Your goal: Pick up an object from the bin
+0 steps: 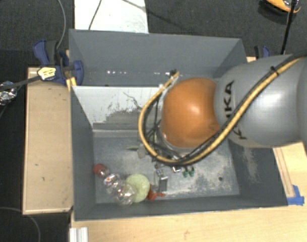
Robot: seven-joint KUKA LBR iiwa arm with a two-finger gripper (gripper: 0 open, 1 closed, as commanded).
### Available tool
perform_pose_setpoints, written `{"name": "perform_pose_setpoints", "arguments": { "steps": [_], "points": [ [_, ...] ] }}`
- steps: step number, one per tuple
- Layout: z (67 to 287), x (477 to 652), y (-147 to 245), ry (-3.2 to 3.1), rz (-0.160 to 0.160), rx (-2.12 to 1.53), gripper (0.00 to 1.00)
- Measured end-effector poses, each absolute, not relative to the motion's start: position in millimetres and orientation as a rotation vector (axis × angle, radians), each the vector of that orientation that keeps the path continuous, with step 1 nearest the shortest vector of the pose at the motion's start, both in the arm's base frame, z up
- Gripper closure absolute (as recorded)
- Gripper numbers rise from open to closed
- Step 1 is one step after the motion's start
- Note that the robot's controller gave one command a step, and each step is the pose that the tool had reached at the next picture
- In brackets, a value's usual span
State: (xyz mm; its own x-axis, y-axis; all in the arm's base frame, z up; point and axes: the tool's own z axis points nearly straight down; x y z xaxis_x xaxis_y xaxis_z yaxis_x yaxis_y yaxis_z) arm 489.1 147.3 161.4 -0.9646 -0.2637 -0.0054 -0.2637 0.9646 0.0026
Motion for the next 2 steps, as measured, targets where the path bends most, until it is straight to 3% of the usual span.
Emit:
{"name": "perform_pose_setpoints", "arguments": {
  "steps": [1,2],
  "points": [
    [139.2,493.6,159.6,3.107,0.002,-0.452,0.00],
    [115.4,489.7,169.8,3.016,0.003,-0.866,0.00]
  ]
}}
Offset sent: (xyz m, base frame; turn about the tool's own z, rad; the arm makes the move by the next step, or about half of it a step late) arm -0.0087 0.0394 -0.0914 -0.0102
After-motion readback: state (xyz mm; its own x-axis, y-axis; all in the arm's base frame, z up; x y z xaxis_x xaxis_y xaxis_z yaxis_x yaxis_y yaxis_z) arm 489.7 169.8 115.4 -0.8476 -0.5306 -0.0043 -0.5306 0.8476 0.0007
